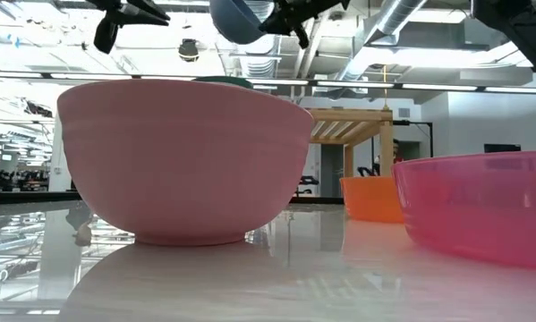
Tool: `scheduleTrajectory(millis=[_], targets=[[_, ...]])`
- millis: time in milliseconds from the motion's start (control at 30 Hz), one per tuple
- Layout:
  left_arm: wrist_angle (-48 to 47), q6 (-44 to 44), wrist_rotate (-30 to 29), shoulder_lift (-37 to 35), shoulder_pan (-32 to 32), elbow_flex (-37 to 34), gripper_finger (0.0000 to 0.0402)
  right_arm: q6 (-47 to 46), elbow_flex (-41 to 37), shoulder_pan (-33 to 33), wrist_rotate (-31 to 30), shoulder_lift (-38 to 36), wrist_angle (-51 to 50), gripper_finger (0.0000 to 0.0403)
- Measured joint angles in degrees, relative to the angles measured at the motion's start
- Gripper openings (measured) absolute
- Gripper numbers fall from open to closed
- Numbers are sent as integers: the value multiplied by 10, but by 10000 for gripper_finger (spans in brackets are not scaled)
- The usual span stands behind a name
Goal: Place and stack bowls onto a shelf
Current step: Stack the large blue bowl on top of the large green bowl
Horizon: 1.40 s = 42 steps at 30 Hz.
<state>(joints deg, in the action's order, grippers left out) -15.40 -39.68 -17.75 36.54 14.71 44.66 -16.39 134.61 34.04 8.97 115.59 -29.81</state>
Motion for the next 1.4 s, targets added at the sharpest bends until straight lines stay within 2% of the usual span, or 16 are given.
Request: scheduleTrajectory(millis=[200,300,533,900,1233,1400], targets=[[0,58,75,24,97,27,20,35,0,-6,-27,20,-63,29],[-1,64,106,43,136,32,20,42,0,-6,-8,45,-52,29],[0,65,186,81,184,33,20,49,0,-5,0,76,-59,29],[28,76,192,83,212,33,20,64,0,1,2,75,-76,35],[29,75,190,83,215,33,20,79,0,-2,3,75,-73,96],[29,75,190,83,215,33,20,79,0,-2,3,75,-60,145]])
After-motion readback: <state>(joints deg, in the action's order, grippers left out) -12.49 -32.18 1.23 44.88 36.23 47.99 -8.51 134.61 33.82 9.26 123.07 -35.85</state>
